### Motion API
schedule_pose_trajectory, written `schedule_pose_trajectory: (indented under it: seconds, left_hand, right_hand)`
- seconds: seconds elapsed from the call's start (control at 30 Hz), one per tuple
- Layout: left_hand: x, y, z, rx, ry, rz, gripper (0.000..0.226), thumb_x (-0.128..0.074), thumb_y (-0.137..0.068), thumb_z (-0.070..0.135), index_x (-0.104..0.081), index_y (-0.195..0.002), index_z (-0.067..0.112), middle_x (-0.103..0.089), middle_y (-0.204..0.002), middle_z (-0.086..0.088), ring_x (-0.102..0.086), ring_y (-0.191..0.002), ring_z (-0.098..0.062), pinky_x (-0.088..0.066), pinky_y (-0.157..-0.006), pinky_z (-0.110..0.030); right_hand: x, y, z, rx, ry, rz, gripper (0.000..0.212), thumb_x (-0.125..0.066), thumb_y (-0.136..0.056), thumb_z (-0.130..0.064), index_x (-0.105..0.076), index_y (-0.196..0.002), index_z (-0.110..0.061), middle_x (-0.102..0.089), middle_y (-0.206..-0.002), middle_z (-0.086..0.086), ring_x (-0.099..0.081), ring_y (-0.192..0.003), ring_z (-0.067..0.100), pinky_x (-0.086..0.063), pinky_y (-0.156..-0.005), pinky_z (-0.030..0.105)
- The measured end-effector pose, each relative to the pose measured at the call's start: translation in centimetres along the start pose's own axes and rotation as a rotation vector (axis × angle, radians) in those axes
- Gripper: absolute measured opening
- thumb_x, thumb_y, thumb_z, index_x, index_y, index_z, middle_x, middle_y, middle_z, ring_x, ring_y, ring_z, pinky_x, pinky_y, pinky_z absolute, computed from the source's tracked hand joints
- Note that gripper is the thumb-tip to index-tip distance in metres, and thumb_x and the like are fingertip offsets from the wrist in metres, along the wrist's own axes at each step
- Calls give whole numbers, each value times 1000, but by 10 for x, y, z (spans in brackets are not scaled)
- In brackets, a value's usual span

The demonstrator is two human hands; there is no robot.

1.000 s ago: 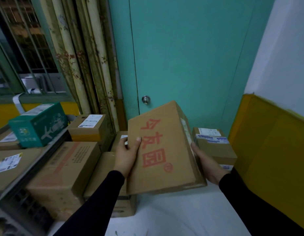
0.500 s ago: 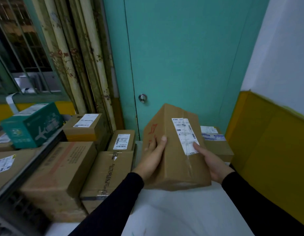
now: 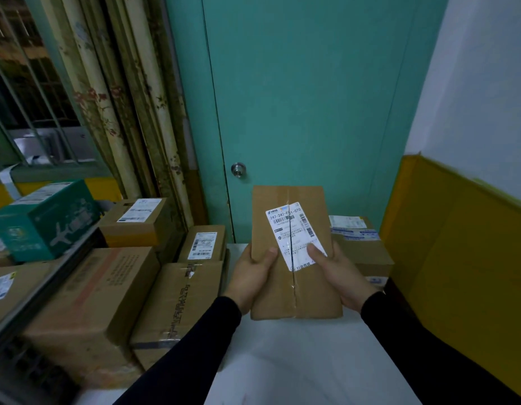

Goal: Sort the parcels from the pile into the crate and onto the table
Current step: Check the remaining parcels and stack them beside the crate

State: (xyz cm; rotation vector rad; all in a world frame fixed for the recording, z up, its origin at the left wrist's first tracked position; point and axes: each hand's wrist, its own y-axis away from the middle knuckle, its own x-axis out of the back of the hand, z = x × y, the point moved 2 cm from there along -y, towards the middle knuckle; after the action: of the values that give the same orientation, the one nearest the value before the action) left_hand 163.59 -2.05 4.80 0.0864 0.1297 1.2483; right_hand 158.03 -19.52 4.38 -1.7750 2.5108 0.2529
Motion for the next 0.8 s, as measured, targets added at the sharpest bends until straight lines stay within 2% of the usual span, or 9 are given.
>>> schedule_pose_trajectory:
  seconds: [0.1, 0.2, 0.27, 0.37, 0.47, 0.53, 0.6, 0.67, 0.8]
  left_hand:
    - [4, 2, 0, 6, 2, 2, 17, -64, -98, 37, -58, -113, 33, -74, -105, 6, -74, -92, -13, -60, -72, -27]
    - [8, 1, 2, -12, -19, 13, 19, -65, -97, 39, -56, -113, 33, -73, -106, 6, -74, -91, -12, -59, -70, -25]
    - [11, 0, 3, -20, -40, 31, 23, -65, -97, 40, -56, -117, 32, -73, -108, 6, -74, -92, -13, -61, -74, -29]
    - [12, 1, 3, -16, -67, 48, 36, -65, -96, 42, -56, -129, 29, -73, -115, 2, -73, -100, -18, -60, -91, -44]
    - [14, 1, 0, -20, -91, 59, 38, -66, -95, 42, -58, -129, 27, -73, -115, 3, -73, -100, -18, -59, -93, -46]
    - [15, 2, -1, -21, -100, 46, 35, -68, -95, 41, -59, -126, 28, -74, -113, 5, -73, -98, -16, -60, -90, -43]
    - [15, 3, 0, -24, -104, 21, 28, -69, -94, 42, -56, -118, 36, -73, -110, 9, -74, -93, -10, -62, -80, -32]
    - [16, 4, 4, -27, -64, 18, 25, -69, -92, 45, -54, -111, 39, -71, -105, 14, -73, -87, -5, -59, -69, -23]
    - [17, 1, 10, -8, 7, 81, 66, -73, -77, 68, -52, -120, 23, -71, -115, 2, -72, -99, -17, -60, -89, -41]
  right_hand:
    - [-4, 0, 4, -13, 5, -4, 33, -65, -99, -30, -56, -130, -32, -75, -119, -4, -73, -105, 17, -59, -91, 41]
    - [-8, -1, 2, -5, 8, -27, 33, -65, -98, -29, -56, -130, -32, -75, -118, -4, -73, -104, 17, -60, -89, 38]
    - [-10, -2, -1, 10, 4, -48, 34, -66, -98, -26, -56, -130, -31, -74, -118, -4, -74, -103, 16, -60, -87, 37]
    - [-11, -3, -1, 22, 10, -55, 37, -65, -99, -24, -54, -133, -30, -74, -121, -3, -73, -106, 18, -59, -92, 42]
    - [-12, -1, 5, 22, 20, -37, 40, -64, -99, -22, -53, -138, -28, -73, -123, -2, -72, -108, 19, -57, -97, 47]
    - [-12, 1, 7, 28, 23, -16, 31, -65, -99, -21, -58, -127, -32, -74, -119, -3, -73, -105, 18, -58, -95, 44]
    - [-11, 1, 5, 32, 13, 1, 24, -67, -98, -21, -59, -116, -34, -74, -114, -4, -73, -103, 19, -58, -93, 43]
    - [-9, -2, 2, 18, -6, 18, 27, -69, -96, -25, -55, -120, -30, -73, -114, -1, -72, -103, 20, -58, -93, 46]
    - [-6, -6, -3, -24, -11, 1, 58, -71, -91, -48, -43, -137, -28, -70, -123, 0, -71, -108, 21, -57, -95, 48]
